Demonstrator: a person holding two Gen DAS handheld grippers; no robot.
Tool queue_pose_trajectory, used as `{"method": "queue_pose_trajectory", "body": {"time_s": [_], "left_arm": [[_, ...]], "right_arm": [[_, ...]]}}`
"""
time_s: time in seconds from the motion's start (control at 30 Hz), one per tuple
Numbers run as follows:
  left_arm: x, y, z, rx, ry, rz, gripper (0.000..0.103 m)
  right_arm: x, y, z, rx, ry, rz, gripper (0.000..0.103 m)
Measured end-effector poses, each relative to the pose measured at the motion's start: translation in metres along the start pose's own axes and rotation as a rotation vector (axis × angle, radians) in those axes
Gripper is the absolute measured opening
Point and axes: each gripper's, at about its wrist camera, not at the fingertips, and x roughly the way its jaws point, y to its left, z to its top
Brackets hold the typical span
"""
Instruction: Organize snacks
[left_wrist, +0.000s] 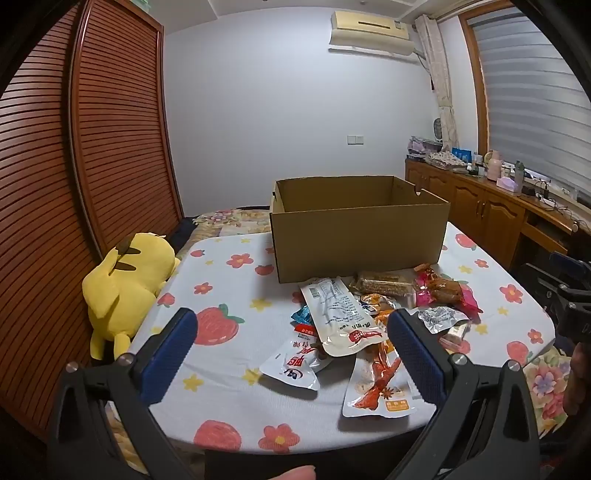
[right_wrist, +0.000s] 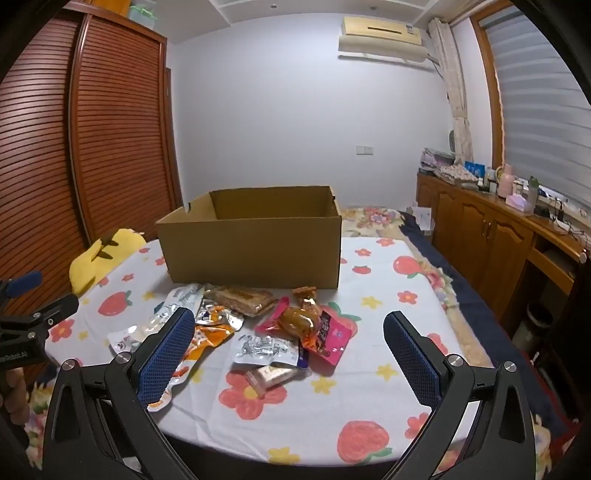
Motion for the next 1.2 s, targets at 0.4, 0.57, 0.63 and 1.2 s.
{"method": "queue_pose_trajectory", "body": {"time_s": [0.4,0.57,0.63,1.2], "left_arm": [[-0.0033,0.0027,0.0044,-0.001,-0.001,-0.006,0.103],[-0.0031,0.0027,0.0045,-0.001,-0.001,-0.006,0.103],[-0.0033,0.0031,0.0044,-0.001,-0.002,-0.006,0.103],[-0.0042,0.0026,0.0044,0.000,-0.004,-0.005,0.103]], "right_arm": [[-0.0007,0.0004,-0.0009,0.002,0.000,0.000,0.103],[-0.0007,0.0008,-0.0011,0.001,0.001,0.001,0.103],[-0.0007,0.0008,-0.0014,0.001,0.000,0.001,0.103],[-0.0006,0.0007,-0.0015,0.002,0.000,0.000,0.103]]}}
